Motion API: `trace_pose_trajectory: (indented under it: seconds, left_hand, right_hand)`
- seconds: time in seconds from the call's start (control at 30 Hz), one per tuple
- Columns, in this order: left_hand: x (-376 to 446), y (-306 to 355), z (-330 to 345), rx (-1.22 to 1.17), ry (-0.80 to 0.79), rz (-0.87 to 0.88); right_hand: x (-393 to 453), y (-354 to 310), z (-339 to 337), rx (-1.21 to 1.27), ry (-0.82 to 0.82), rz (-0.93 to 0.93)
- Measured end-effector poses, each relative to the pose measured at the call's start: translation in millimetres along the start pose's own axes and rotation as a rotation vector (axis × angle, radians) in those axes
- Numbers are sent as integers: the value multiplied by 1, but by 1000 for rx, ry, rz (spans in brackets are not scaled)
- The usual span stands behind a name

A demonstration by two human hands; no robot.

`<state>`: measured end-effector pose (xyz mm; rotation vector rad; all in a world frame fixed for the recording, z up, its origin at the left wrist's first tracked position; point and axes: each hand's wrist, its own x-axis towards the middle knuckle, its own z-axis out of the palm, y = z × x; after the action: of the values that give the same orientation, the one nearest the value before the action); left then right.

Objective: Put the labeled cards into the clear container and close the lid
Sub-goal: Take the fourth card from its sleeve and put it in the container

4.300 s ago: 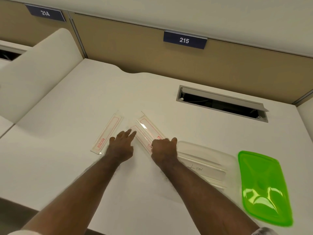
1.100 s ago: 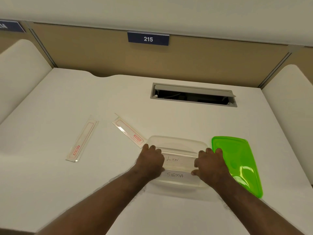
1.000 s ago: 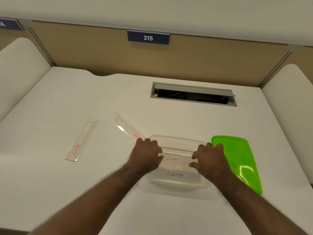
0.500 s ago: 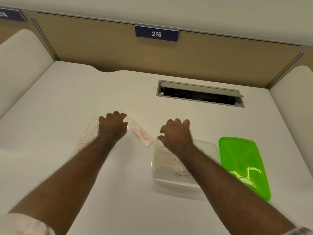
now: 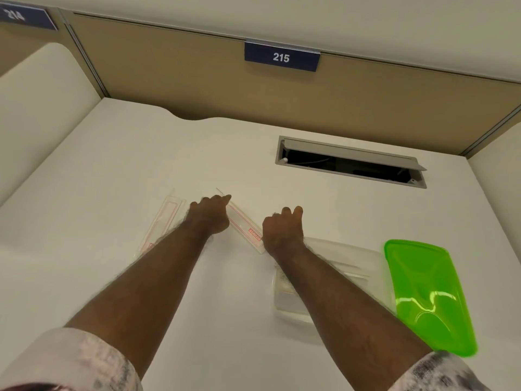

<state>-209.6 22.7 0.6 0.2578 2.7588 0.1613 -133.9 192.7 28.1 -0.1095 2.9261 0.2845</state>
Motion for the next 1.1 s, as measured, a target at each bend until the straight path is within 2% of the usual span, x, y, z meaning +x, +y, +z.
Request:
trace_pose_trajectory:
  seconds: [0.23,0.37,0.57,0.73,0.93,1.03,1.1]
  left_hand:
    - [2,-1,2,-348,-41,-10]
    - [-3,10,-8,-568,57,-97]
    - [-24,24,-35,-1188,99,-274]
    - [-40,35,-52,-1469,62,-318]
    - [-62,35,-71,-1646,-23,-285]
    - [-75,32,-73,-1659,-114,-225]
    - [-83,31,-74,-1622,-190,-182]
  right_hand:
    - [-2,-3,-8,-1,6,-16]
    - [-5,-3,-18,65,97,-5]
    - [-10,-7,-46,126,292,10]
    - [-28,-12,-69,210,426,-95]
    - [-52,14,-79,608,212,-307]
    - [-56,39,-80,661,79,-302]
    - [-57,56,-78,629,53,-253]
